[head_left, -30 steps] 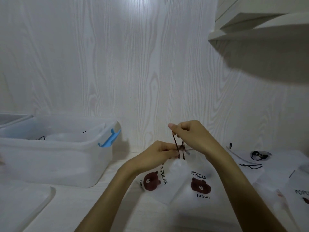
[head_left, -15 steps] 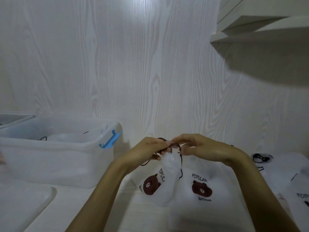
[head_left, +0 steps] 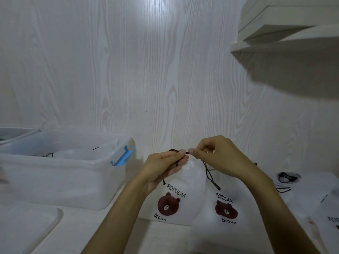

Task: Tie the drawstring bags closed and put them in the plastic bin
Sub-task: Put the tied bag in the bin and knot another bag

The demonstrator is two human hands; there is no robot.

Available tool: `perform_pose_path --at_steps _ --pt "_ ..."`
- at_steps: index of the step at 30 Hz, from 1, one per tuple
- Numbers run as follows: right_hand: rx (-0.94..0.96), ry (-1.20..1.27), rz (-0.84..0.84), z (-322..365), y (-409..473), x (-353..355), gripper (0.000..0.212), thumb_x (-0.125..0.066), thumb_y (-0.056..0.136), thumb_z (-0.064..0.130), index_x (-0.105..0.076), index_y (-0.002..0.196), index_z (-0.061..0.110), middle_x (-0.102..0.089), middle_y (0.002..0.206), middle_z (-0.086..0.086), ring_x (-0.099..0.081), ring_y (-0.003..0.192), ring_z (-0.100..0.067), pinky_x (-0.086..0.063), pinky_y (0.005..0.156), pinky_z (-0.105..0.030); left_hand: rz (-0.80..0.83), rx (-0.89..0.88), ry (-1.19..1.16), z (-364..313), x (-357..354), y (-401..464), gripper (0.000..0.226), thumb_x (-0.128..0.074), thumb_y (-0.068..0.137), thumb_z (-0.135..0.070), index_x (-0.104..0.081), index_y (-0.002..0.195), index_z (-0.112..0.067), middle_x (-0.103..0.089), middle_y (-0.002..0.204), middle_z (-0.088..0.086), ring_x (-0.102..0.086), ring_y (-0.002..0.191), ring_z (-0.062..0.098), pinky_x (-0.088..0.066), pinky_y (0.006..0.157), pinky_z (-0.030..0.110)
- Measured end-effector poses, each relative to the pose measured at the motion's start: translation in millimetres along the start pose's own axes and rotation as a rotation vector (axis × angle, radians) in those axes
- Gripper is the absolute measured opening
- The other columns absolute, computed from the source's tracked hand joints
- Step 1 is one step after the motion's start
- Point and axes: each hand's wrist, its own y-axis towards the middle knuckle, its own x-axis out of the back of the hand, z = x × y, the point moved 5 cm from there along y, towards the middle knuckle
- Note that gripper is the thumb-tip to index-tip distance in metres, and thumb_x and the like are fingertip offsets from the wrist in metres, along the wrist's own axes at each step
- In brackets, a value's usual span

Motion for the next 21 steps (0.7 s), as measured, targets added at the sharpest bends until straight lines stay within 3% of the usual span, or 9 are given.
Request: perform_pose_path --at_steps 3,5,8,9,12,14,17,21 --pt "0.036 -0.061 0.299 14.7 -10.5 -9.4 0.024 -0.060 0.085 0.047 -0.072 0.076 0.028 -0.063 0.067 0.011 -0.056 0.064 -0.001 -0.040 0.062 -0.014 -0.012 0.051 -0.126 -2.9 2.3 -1.5 0.017 -0.069 0.080 -0.006 -0.072 0.097 -0.005 -0.075 0.086 0.008 -0.071 0.073 0.008 -0.057 0.066 0.015" --pt "0.025 -0.114 0.382 15.1 -15.3 -11.7 0.024 -0.057 0.087 0.048 -0.073 0.078 0.032 -0.063 0.067 0.011 -0.055 0.058 0.003 -0.039 0.057 -0.009 -0.023 0.063 -0.105 -4.9 5.8 -3.0 0.015 -0.070 0.079 -0.003 -0.072 0.094 -0.005 -0.074 0.084 0.009 -0.070 0.069 0.008 -0.056 0.061 0.014" --pt "0.024 -0.161 0.097 7.3 -6.4 1.2 0.013 -0.061 0.086 0.043 -0.063 0.093 0.032 -0.059 0.084 0.015 -0.052 0.067 0.002 -0.040 0.065 -0.015 -0.028 0.061 -0.049 -7.0 10.5 -3.4 0.012 -0.070 0.079 -0.003 -0.072 0.089 -0.008 -0.074 0.080 0.006 -0.069 0.068 0.007 -0.056 0.062 0.014" --pt "0.027 -0.133 0.058 4.3 -4.7 0.7 0.020 -0.064 0.086 0.038 -0.058 0.103 0.032 -0.058 0.094 0.016 -0.051 0.074 0.002 -0.040 0.068 -0.016 -0.028 0.053 -0.023 -7.5 11.5 -3.3 0.011 -0.070 0.079 -0.003 -0.072 0.088 -0.008 -0.074 0.081 0.005 -0.069 0.069 0.006 -0.056 0.063 0.014" --pt "0.080 0.043 0.215 3.7 -1.6 -23.0 0.039 -0.067 0.085 0.026 -0.054 0.121 0.029 -0.058 0.112 0.019 -0.052 0.093 0.007 -0.040 0.073 -0.009 0.000 -0.001 0.043 -10.5 11.3 -4.8 0.011 -0.069 0.079 -0.002 -0.075 0.082 -0.010 -0.074 0.084 0.007 -0.070 0.073 0.008 -0.055 0.064 0.013" --pt "0.099 0.125 0.240 2.8 0.0 -37.3 0.028 -0.068 0.085 0.022 -0.063 0.112 0.027 -0.065 0.103 0.019 -0.056 0.090 0.010 -0.040 0.077 -0.007 0.018 -0.069 0.147 -14.5 9.7 -7.0 0.013 -0.068 0.079 -0.001 -0.075 0.081 -0.011 -0.075 0.085 0.005 -0.071 0.076 0.008 -0.054 0.065 0.013" --pt "0.009 0.189 0.112 -5.2 3.0 -37.0 0.011 -0.073 0.080 0.029 -0.072 0.091 0.027 -0.068 0.083 0.016 -0.059 0.069 0.006 -0.043 0.064 -0.009 -0.043 -0.196 0.389 -22.7 13.9 -8.5 0.013 -0.071 0.078 -0.006 -0.075 0.080 -0.018 -0.076 0.082 -0.005 -0.070 0.078 0.002 -0.052 0.064 0.011" --pt "-0.046 0.184 0.032 -6.1 4.1 -33.8 0.013 -0.076 0.076 0.032 -0.073 0.086 0.024 -0.067 0.079 0.014 -0.056 0.062 0.008 -0.041 0.056 -0.006 -0.131 -0.320 0.423 -28.3 17.4 -9.0 0.018 -0.074 0.075 -0.006 -0.074 0.075 -0.024 -0.075 0.075 -0.009 -0.069 0.075 0.001 -0.052 0.063 0.011"
